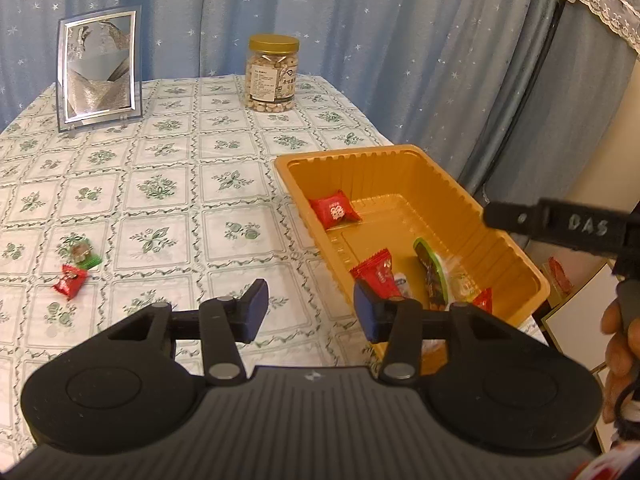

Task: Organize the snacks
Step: 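Carry the caramel and red candy over the orange tray and open both tools to drop them, then withdraw both open tools from the tray toward the last small candies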

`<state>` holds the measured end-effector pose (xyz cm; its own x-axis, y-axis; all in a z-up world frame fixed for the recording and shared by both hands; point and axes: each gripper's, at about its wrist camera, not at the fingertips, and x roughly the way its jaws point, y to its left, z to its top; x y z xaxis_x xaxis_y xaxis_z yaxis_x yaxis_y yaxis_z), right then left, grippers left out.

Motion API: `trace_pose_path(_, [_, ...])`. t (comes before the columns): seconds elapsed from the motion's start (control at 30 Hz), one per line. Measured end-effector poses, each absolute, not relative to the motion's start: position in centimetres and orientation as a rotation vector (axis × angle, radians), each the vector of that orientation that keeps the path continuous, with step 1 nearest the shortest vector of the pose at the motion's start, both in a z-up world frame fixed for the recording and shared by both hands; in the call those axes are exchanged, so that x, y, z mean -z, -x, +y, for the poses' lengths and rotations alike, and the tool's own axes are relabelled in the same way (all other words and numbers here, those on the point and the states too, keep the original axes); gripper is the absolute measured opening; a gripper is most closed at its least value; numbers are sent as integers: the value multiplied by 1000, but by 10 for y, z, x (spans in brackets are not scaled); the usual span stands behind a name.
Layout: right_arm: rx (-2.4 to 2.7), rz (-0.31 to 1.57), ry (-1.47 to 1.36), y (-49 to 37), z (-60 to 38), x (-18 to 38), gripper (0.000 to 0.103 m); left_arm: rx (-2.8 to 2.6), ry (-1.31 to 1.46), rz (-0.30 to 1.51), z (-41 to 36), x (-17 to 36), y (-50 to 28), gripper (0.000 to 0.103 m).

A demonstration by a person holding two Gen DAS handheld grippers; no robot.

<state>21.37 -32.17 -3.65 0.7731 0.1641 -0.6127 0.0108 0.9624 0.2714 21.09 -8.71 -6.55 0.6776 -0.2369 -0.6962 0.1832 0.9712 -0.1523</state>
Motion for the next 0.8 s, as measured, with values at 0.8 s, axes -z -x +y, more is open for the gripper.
trace_pose_path(0.8, [-78,724,-283,-97,-287,1,65,181,46,705,-49,12,-115,60])
